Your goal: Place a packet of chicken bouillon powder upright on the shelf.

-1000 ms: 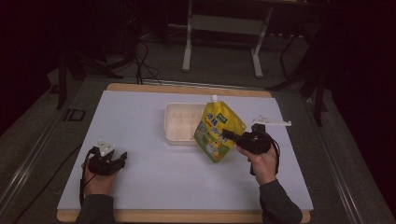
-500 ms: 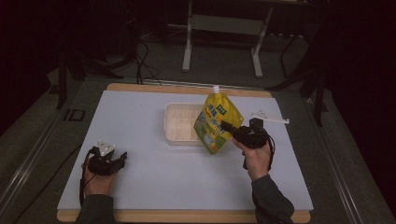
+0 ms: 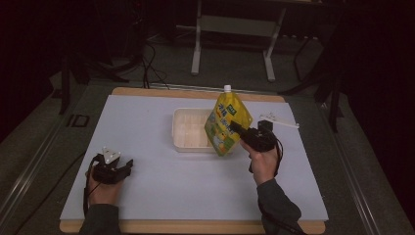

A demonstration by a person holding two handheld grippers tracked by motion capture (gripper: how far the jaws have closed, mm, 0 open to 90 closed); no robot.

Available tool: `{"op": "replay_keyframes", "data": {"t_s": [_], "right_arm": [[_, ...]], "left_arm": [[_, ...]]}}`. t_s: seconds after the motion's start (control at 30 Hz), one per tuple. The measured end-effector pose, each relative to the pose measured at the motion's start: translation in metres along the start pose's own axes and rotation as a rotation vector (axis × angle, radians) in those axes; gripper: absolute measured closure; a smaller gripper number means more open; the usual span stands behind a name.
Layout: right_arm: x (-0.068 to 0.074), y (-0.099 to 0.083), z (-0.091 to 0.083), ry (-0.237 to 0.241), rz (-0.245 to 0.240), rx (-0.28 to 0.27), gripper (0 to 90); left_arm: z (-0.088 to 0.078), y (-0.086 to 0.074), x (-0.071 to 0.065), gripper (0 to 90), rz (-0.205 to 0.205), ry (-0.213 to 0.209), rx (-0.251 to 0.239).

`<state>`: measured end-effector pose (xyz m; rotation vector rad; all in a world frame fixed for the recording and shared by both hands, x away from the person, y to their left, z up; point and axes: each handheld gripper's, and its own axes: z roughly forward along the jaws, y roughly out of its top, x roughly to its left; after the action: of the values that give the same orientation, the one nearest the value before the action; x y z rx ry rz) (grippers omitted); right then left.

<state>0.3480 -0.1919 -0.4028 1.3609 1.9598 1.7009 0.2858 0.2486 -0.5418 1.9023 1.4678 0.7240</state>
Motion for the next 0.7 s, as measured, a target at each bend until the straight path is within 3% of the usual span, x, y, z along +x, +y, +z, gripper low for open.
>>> {"op": "replay_keyframes", "data": {"t_s": [0.37, 0.7], "right_arm": [[0.005, 0.001, 0.012, -0.081, 0.032, -0.043, 90.0], [0.010, 0.004, 0.022, -0.145, 0.029, -0.073, 90.0]], "left_arm": [[0.000, 0.000, 0.000, 46.2, -0.002, -0.002, -0.001], [0.000, 0.000, 0.000, 46.2, -0.002, -0.002, -0.001]]}}
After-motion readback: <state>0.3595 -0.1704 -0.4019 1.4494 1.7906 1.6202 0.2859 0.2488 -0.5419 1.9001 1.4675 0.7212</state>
